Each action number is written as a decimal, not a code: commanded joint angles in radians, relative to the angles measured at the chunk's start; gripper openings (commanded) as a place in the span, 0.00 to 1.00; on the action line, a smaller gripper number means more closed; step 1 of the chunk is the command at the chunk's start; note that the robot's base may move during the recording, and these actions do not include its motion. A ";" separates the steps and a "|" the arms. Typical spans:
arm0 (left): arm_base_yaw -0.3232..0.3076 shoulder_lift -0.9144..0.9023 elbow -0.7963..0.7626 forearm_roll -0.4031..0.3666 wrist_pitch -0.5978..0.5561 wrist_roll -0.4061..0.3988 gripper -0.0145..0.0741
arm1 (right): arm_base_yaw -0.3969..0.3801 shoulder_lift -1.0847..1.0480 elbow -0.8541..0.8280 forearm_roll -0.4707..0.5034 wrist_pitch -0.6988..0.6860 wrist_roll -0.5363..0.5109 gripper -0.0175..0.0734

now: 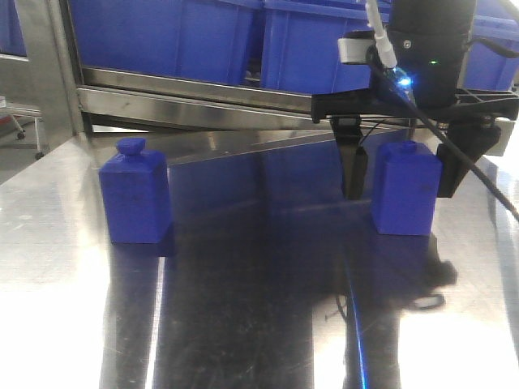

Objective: Pick and sort blue part to right shelf
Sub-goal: 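Lower the open right gripper over the blue part nearer it and close, then lift the blue part with the right gripper off the table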

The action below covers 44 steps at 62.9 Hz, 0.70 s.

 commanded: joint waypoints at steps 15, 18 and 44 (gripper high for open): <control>0.000 -0.021 0.022 -0.001 -0.086 -0.004 0.30 | -0.004 -0.046 -0.020 -0.007 -0.011 -0.009 0.75; 0.000 -0.021 0.022 -0.001 -0.086 -0.004 0.30 | -0.004 -0.046 -0.020 -0.007 -0.013 -0.009 0.70; 0.000 -0.021 0.022 -0.001 -0.086 -0.004 0.30 | -0.004 -0.080 -0.020 -0.021 -0.002 -0.009 0.63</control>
